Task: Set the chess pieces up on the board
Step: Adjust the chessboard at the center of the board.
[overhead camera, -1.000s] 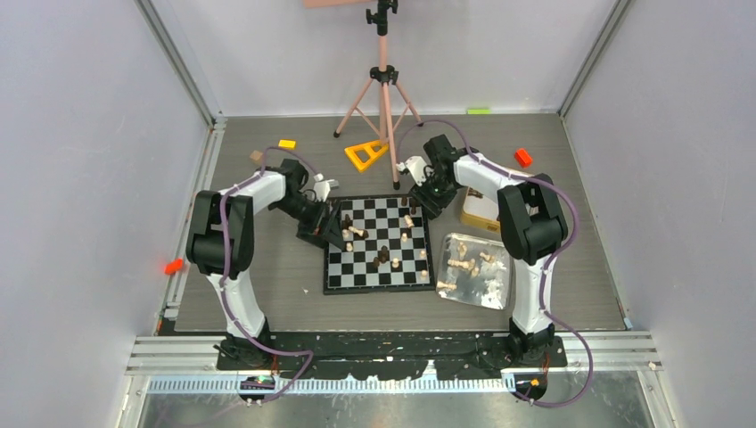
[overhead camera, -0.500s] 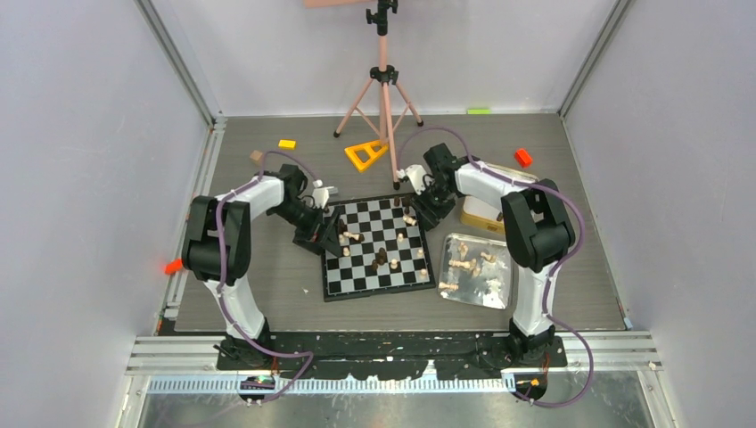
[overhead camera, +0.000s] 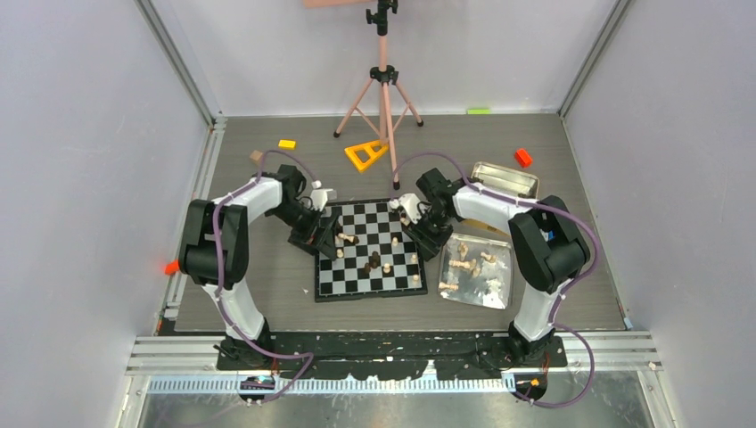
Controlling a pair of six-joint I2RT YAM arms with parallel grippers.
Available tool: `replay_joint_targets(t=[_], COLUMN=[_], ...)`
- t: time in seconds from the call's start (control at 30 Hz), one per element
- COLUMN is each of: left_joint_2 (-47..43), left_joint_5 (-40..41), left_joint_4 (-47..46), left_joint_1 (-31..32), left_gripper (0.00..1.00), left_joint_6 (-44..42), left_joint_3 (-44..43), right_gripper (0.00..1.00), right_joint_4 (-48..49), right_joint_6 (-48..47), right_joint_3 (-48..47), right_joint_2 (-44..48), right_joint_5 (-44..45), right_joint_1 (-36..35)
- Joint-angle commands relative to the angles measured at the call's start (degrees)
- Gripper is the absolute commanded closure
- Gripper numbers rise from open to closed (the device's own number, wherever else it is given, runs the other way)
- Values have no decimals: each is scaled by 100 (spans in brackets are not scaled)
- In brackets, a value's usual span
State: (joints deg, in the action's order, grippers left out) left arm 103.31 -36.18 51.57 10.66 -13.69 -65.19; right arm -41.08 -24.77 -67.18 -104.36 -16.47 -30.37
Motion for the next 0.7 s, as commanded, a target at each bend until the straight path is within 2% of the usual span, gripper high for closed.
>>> replay_joint_targets(t=[0.0,0.13,0.33,0.53,0.67], left_joint_2=[-275,-323,-478,-1002,-1268], left_joint_5=[-208,-161,91,648,1161], left_joint_4=[50,48,111,76,-40], left_joint_1=[55,56,53,33,32], left_gripper=[2,2,2,2,2], left_joint_6=[-158,-165,-151,-177,-41], left_joint_3=[40,37,-2,-56,-249], right_gripper=[49,49,48,47,47], right_joint_4=[209,236,163,-2,12], right_joint_6=[283,349,273,298,664], right_joint_3=[199,215,-140,-995,-1628], right_joint_2=[288,410,650,746,475], right_joint_5=[-637,-626,99,322,248], right_joint_1=[-274,-310,-262,-25,74])
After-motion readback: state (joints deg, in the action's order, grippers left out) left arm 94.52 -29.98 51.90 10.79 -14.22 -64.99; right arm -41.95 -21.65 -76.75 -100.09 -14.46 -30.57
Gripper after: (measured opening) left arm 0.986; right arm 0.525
